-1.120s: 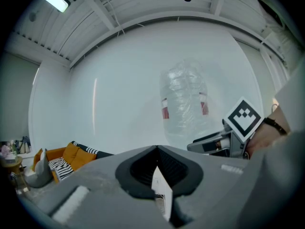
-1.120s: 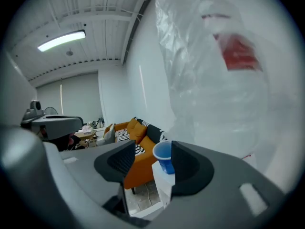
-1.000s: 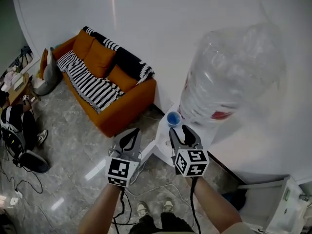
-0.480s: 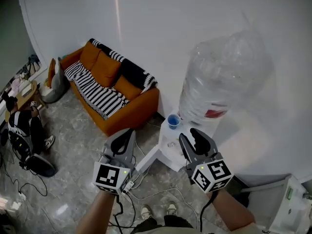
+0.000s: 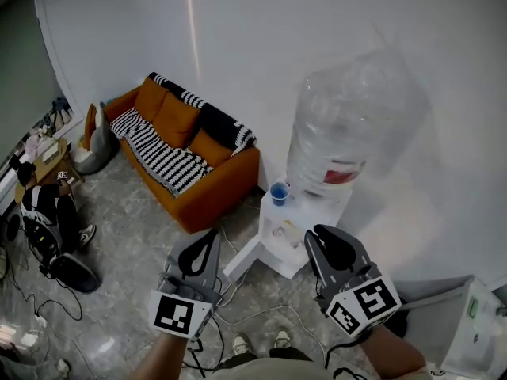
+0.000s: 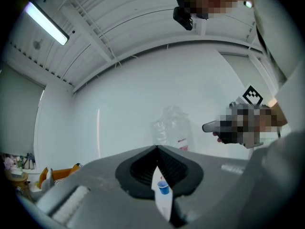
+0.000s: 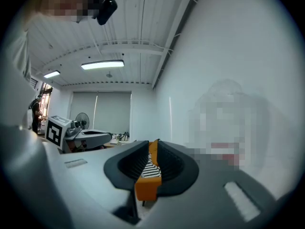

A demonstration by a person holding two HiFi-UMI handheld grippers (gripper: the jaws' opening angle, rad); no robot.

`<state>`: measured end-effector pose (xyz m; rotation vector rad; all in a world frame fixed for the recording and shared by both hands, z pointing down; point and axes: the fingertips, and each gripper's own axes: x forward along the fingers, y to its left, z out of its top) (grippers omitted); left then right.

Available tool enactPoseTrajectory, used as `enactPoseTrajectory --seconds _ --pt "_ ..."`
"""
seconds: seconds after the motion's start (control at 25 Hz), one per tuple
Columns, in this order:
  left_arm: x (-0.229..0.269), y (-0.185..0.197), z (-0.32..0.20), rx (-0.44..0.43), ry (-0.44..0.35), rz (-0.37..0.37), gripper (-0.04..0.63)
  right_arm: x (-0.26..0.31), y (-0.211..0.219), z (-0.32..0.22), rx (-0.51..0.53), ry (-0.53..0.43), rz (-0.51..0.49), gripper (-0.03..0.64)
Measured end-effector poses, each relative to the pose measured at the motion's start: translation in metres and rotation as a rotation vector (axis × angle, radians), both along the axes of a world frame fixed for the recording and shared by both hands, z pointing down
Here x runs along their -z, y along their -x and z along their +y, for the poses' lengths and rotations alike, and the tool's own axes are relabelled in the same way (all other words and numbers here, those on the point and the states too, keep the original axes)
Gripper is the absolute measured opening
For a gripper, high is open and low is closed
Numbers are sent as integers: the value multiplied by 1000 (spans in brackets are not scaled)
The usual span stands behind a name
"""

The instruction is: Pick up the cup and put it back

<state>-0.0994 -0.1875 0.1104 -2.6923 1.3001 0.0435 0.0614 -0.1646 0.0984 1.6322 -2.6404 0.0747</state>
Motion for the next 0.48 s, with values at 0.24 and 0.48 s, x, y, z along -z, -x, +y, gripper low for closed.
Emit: enactPoseTrajectory --seconds 0.24,0.48 --pt "-17 -2 36 8 79 -66 2 8 -2 34 18 -18 44 37" --pt "-27 2 54 22 122 -69 2 3 -10 47 30 -1 43 3"
